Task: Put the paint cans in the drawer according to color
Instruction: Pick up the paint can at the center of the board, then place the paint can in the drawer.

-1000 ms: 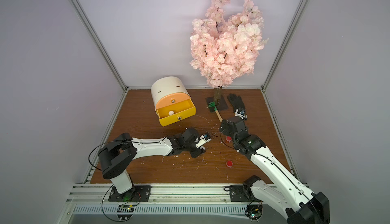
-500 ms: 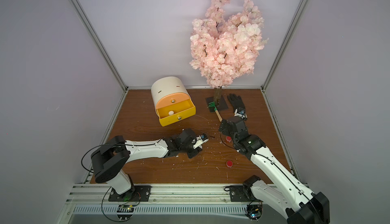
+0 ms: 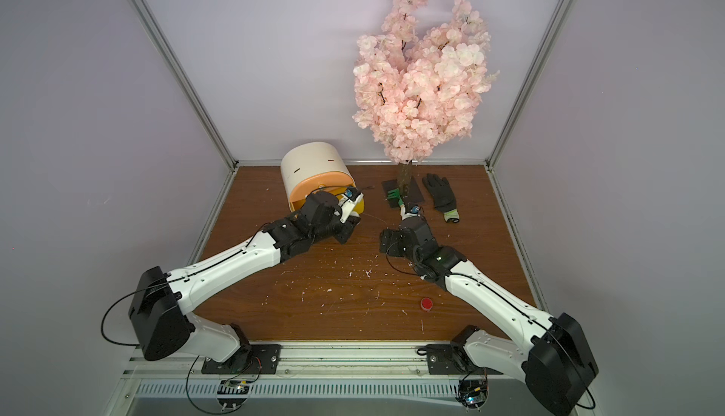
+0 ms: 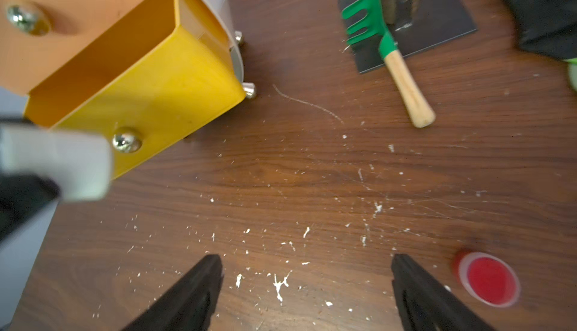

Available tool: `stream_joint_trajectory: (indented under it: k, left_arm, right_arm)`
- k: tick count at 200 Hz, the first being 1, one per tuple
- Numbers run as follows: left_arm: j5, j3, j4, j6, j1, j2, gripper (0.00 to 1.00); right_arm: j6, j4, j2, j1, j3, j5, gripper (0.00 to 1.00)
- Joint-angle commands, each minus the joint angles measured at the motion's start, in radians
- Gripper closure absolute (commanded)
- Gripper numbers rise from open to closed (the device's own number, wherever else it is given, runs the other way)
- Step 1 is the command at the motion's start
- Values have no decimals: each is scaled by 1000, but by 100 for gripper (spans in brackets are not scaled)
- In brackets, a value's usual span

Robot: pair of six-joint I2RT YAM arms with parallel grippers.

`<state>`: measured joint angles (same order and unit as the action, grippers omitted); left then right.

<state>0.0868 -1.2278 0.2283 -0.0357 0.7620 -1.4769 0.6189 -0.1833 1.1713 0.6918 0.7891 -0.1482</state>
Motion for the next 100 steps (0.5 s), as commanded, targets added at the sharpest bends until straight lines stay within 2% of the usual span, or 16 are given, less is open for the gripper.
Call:
stream_joint_trajectory:
  k: [1, 44, 100]
  left_arm:
    - [69, -83, 103, -11, -58, -10, 76]
    - [82, -192, 154, 3, -141, -87, 76]
    - [80, -189, 154, 26, -149, -150, 75]
  right_arm:
    - [-29, 168, 49, 33, 48, 67, 11]
    - [-12, 264, 190, 45, 107, 100, 13]
    - [-5, 257, 275, 76, 198, 91, 13]
